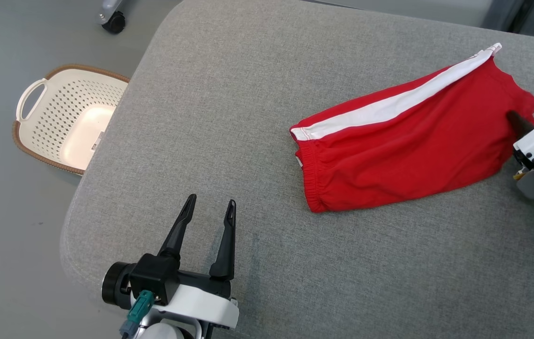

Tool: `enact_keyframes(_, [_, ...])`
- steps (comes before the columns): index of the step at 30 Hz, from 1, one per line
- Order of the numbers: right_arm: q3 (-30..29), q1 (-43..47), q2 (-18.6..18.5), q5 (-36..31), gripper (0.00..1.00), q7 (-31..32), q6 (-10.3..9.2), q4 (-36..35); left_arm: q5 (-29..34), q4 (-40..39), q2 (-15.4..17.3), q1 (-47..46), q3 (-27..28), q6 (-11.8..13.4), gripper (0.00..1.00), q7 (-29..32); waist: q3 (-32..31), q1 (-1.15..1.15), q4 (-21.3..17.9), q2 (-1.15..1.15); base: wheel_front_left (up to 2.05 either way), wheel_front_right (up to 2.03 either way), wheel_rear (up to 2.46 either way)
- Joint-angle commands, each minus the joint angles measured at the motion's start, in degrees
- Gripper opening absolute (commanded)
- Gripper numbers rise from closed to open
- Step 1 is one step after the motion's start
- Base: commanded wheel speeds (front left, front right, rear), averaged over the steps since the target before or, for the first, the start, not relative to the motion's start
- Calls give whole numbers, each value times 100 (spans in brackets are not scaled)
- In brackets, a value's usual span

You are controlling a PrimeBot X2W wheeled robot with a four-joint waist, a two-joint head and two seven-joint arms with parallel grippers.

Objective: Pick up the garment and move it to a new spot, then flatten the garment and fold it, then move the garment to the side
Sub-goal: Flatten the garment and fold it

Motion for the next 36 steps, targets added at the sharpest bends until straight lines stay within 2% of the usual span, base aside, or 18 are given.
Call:
enact_keyframes(1, [-24,110,16,-43,0,20,-7,90,12,-13,20,-22,10,36,100,-17,-18,0,-6,0,0,0,0])
enact_keyframes(22, [-291,390,186,-400,0,-147,-6,61,143,105,20,173,79,-59,100,-17,-521,0,-373,0,0,0,0])
enact_keyframes(31, [-125,334,205,-324,0,-220,-6,-87,97,124,20,195,27,-83,100,-17,-505,0,-272,0,0,0,0])
enact_keyframes(32, [-115,333,192,-318,26,-242,-6,-88,100,127,20,200,33,-76,100,-17,-512,0,-258,0,0,0,0])
enact_keyframes(33, [-97,331,200,-290,100,-232,-6,-85,96,132,20,205,30,-65,100,-17,-529,0,-230,0,0,0,0])
enact_keyframes(36, [-96,356,178,-248,100,-196,-6,-68,86,126,20,211,31,-47,100,-17,-546,0,-203,0,0,0,0])
